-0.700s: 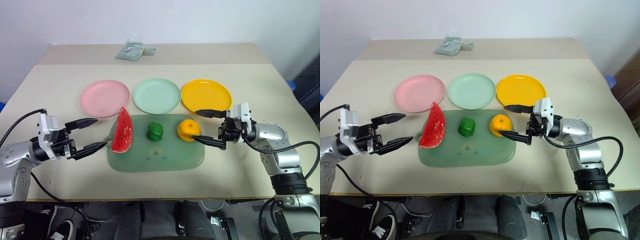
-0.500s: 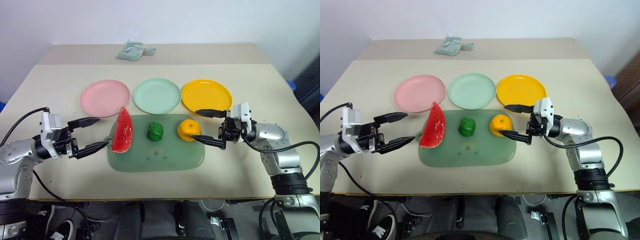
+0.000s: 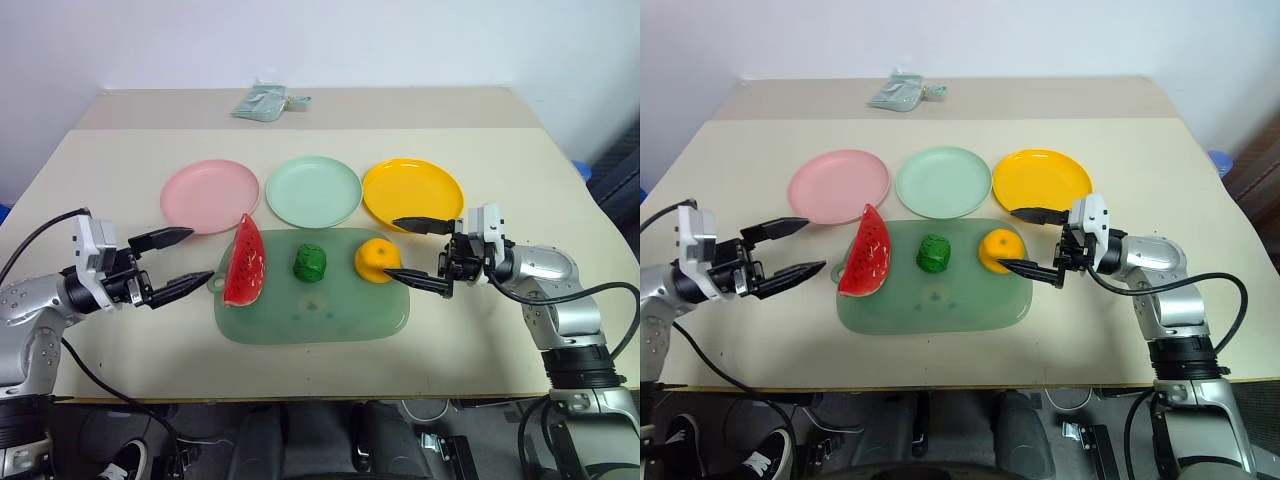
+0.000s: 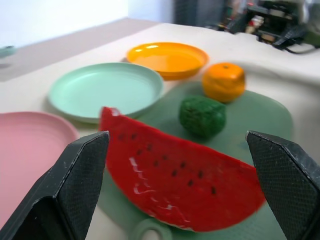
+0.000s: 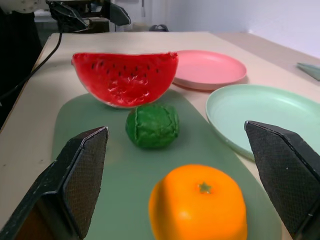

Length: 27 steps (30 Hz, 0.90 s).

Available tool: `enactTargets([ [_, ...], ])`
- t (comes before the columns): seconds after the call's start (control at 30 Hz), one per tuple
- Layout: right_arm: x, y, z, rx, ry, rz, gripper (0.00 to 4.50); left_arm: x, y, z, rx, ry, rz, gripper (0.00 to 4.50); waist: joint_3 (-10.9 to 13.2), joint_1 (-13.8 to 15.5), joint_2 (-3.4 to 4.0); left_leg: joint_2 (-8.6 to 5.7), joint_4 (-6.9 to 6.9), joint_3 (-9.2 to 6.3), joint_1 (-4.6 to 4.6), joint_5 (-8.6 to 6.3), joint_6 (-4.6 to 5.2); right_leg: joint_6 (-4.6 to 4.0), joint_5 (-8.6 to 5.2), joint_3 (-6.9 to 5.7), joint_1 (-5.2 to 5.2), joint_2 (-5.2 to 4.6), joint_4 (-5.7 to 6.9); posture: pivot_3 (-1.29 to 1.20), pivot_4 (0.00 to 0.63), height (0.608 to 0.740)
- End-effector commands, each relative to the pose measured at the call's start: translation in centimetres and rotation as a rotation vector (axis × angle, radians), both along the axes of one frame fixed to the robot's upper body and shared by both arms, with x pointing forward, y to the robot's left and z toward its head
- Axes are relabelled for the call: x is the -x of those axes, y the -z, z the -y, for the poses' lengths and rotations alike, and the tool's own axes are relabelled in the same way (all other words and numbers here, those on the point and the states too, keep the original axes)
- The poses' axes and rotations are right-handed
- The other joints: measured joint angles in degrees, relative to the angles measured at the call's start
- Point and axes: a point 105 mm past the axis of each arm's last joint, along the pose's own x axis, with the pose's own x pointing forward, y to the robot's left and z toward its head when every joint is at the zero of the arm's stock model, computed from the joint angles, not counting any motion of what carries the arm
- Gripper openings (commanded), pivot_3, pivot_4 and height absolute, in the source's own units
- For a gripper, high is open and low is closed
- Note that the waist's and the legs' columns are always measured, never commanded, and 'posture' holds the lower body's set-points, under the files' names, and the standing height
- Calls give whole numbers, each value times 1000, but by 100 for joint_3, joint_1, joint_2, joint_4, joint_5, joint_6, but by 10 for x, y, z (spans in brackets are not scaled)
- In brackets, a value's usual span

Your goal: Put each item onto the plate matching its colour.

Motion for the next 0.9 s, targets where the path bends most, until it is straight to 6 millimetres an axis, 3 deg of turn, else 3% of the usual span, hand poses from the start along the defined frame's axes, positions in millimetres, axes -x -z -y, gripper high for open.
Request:
enactTargets([
  [0.03, -3, -10, -1, -19, -1, 39, 4470, 3, -27, 2, 87, -22, 14, 4500, 0, 1, 0, 0, 0, 0, 0, 0, 0, 0, 0, 0, 0, 0, 0, 0, 150, 740],
  [0.13, -4, -6, -5, -17, -33, 29, 4470, -3, -38, 20, 197, -121, -10, 4500, 0, 7, -1, 0, 0, -1, 0, 0, 0, 1, 0, 1, 3, -2, 0, 0, 150, 740],
  [0.23, -8, -6, -7, -22, -37, 29, 4470, -6, -29, 34, 107, -206, -44, 4500, 0, -4, -2, -1, 1, -4, 1, 0, 0, 2, 1, 2, 5, -3, 1, 0, 150, 740],
  [0.4, -8, -6, -4, -15, -42, 29, 4470, -22, -18, 42, 46, -455, -94, 4500, 0, 8, -2, -1, 0, -3, 8, 0, 0, 1, 1, 2, 10, -1, 3, 0, 150, 740],
  [0.53, -9, -11, -4, -26, -34, 48, 4470, -24, -13, 55, -25, -524, -107, 4500, 0, 5, -4, -2, 1, -3, 9, 0, 0, 1, 1, 3, 11, -1, 3, 0, 150, 740],
  [0.7, -5, -13, -8, -36, -45, 59, 4470, -26, -6, 73, 46, -500, -187, 4500, 0, 8, -4, -3, 1, -4, 10, 1, -1, 1, 1, 3, 12, -1, 3, 0, 150, 740],
  [0.9, -5, -12, -6, -35, -38, 56, 4470, -36, -2, 70, 54, -601, -255, 4500, 0, 9, -5, -3, 1, -4, 11, 1, -1, 1, 1, 3, 12, 0, 3, 0, 150, 740],
])
